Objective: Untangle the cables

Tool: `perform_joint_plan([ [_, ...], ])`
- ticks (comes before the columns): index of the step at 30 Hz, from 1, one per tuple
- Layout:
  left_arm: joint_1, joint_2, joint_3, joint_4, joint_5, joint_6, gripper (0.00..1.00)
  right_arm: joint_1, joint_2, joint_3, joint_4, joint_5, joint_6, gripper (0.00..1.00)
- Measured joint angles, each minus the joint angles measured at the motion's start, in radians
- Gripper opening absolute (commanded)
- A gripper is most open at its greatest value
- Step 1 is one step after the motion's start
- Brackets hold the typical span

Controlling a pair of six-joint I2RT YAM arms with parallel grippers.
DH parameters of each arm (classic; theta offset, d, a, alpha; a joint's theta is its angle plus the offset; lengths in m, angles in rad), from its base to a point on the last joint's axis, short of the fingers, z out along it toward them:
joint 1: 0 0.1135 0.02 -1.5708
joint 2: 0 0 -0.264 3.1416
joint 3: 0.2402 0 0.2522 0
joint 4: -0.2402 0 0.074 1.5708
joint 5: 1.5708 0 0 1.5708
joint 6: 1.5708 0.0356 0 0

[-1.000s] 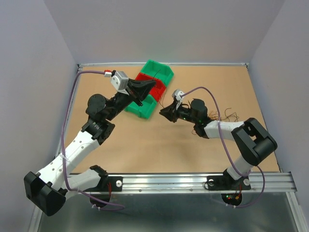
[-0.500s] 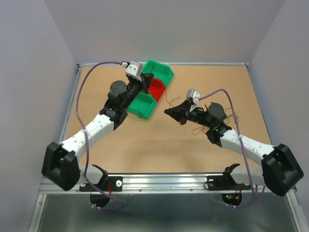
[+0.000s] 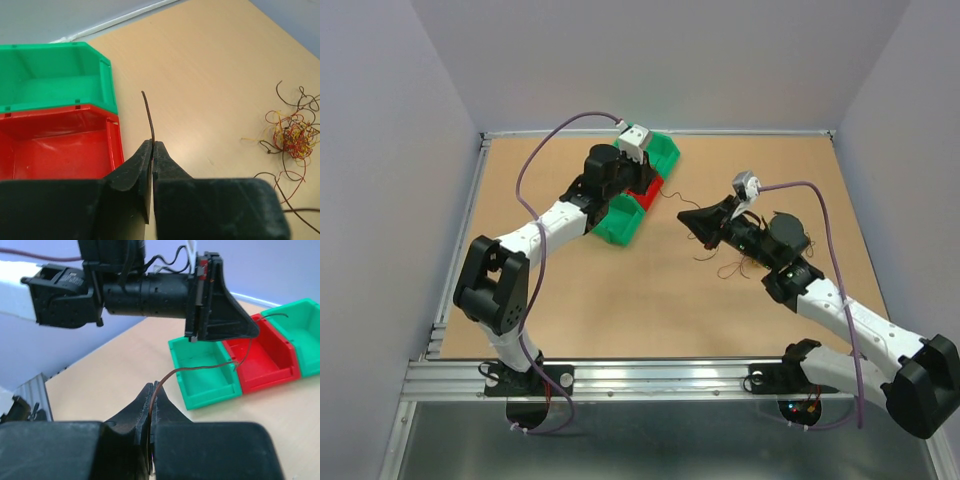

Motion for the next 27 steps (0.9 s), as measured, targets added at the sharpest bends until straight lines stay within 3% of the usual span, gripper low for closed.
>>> perform_joint_plan([
  [1,0.005,0.010,0.020,-0.015,0.014,0.005,0.40,0.000,0.000,0.017,-0.024,0.025,0.002,0.01],
  [4,0.020,0.020,0.052,-0.036,0.063,0.012,0.65,0.000,0.003,0.082,-0.086,0.074,0.004,0.01],
  [5,0.026,0.020,0.052,-0.039,0.075,0.010,0.78,0.000,0.005,0.105,-0.101,0.083,0.004,0.01],
  [8,0.072,0.020,0.049,-0.041,0.115,-0.003,0.93,0.000,0.029,0.220,-0.169,0.116,0.003,0.00],
  [11,0.119,0.017,0.036,-0.017,0.158,-0.016,0.99,0.000,0.042,0.295,-0.218,0.150,0.003,0.01],
  [18,0.195,-0.098,-0.150,0.173,0.431,-0.003,0.99,0.000,0.097,0.406,-0.319,0.185,0.005,0.00],
  [27,0.166,-0.263,-0.446,0.693,0.762,0.042,0.99,0.000,0.148,0.412,-0.393,0.130,0.034,0.01],
])
